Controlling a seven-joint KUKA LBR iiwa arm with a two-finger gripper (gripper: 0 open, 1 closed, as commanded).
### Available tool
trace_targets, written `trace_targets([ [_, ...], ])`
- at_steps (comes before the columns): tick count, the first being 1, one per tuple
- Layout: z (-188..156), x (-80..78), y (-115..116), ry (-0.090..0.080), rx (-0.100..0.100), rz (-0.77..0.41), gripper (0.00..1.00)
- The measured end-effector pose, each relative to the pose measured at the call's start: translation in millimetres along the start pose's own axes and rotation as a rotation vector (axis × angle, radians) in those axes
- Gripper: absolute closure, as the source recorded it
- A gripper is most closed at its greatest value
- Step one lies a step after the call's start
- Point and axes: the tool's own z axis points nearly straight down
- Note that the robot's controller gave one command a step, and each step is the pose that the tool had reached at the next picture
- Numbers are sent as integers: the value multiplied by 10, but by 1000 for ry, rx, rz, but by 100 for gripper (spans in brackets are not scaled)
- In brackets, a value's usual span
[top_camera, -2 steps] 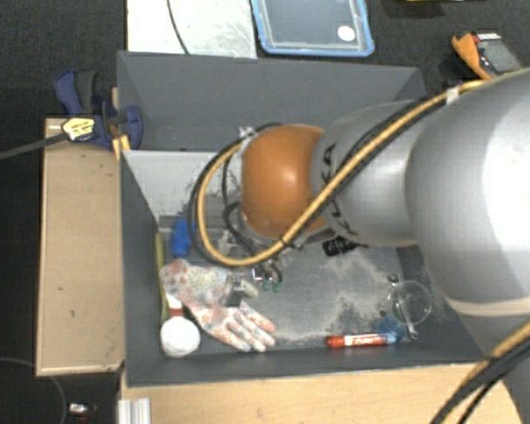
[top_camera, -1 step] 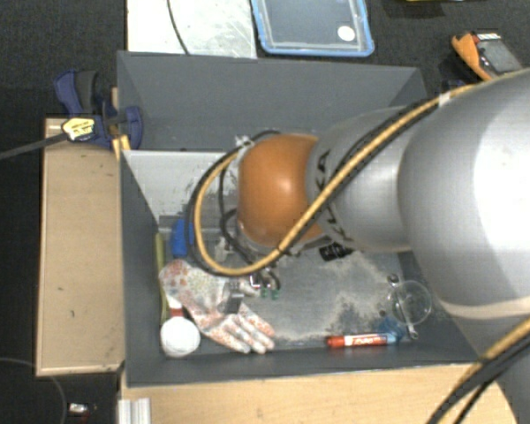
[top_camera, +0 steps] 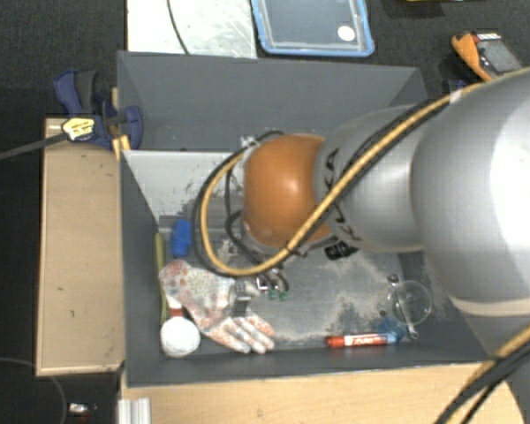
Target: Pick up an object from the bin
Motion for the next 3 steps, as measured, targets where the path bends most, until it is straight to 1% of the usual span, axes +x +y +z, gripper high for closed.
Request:
trace_targets([
  [1, 231, -65, 143, -5, -2, 280, 0],
  [2, 300, -91, 284, -3, -3, 259, 100],
  [3, 300, -91, 284, -4, -3, 259, 100],
])
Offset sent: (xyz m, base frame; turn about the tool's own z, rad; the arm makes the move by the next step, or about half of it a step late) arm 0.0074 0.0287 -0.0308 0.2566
